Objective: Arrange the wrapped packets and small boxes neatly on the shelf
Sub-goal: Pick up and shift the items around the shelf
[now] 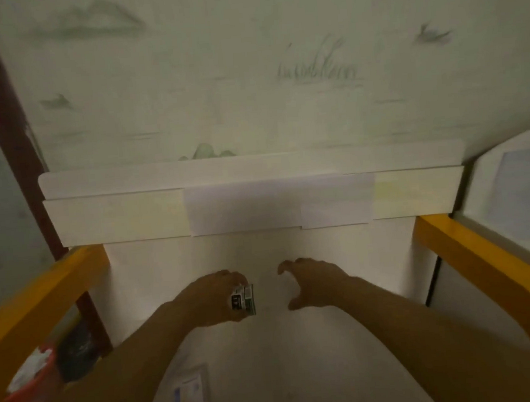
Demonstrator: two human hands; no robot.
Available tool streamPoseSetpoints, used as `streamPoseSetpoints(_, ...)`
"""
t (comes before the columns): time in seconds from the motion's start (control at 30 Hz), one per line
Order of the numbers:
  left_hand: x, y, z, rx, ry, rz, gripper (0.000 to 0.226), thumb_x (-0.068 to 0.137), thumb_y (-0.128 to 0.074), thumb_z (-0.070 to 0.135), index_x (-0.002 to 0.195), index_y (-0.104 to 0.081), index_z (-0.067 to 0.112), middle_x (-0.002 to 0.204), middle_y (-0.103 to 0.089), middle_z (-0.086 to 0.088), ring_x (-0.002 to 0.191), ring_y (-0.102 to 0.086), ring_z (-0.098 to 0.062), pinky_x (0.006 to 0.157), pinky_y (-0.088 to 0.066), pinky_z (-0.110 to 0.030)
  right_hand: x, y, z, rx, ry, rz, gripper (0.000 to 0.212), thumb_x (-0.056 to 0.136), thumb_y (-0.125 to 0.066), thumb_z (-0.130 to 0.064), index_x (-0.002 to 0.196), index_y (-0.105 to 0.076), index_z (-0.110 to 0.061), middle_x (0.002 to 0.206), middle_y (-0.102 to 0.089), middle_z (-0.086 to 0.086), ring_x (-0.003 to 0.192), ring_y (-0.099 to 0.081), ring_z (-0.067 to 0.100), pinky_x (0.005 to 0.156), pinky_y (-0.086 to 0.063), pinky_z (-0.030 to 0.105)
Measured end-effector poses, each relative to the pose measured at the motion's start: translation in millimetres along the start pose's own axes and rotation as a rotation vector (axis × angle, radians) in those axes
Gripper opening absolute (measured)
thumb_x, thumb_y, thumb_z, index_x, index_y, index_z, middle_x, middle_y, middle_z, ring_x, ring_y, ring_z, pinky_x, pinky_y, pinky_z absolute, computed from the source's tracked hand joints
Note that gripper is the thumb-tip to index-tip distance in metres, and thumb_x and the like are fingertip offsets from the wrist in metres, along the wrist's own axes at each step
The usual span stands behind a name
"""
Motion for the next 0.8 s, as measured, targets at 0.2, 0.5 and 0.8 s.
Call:
streamPoseSetpoints(0.2, 16, 60, 66, 0.075, -0.126, 0.11, 0.058, 0.076, -0.07, 0.055, 0.126, -0.049, 0.036, 0.117, -0.059, 0.01, 0.099, -0.057, -0.01, 0.086, -0.05, -0.028, -43, 66, 27, -0.104, -0.071, 0.127, 0.082, 0.072, -0.076, -0.051, 0.141, -0.035, -0.034, 0.139, -0.048, 0.002, 0.124, -0.049, 0.024, 0.1, -0.045, 0.042)
streamPoseSetpoints(0.5, 38, 141, 187, 0.051, -0.238, 0.259, 0.05, 0.074, -0.074, 0.047, 0.119, -0.054, 0.037, 0.107, -0.061, 0.012, 0.092, -0.059, -0.009, 0.081, -0.051, -0.028, -129, 160, 88, -0.094, -0.067, 0.305, 0.077, 0.072, -0.078, -0.046, 0.139, -0.043, -0.032, 0.135, -0.052, 0.001, 0.122, -0.048, 0.021, 0.101, -0.044, 0.038)
streamPoseSetpoints(0.8, 70, 125, 388, -0.043, -0.435, 0.269, 0.043, 0.074, -0.075, 0.047, 0.112, -0.059, 0.035, 0.103, -0.064, 0.013, 0.091, -0.059, -0.008, 0.081, -0.052, -0.031, -269, 199, 215, -0.098, -0.166, 0.396, 0.073, 0.074, -0.076, -0.047, 0.138, -0.044, -0.034, 0.132, -0.051, 0.001, 0.123, -0.048, 0.022, 0.098, -0.045, 0.039)
Point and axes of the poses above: each hand's wrist, its own x-axis towards the middle knuckle, its own y-axis out of the back of the hand, z = x × y, the point moved 2 cm from there along x, towards the middle knuckle
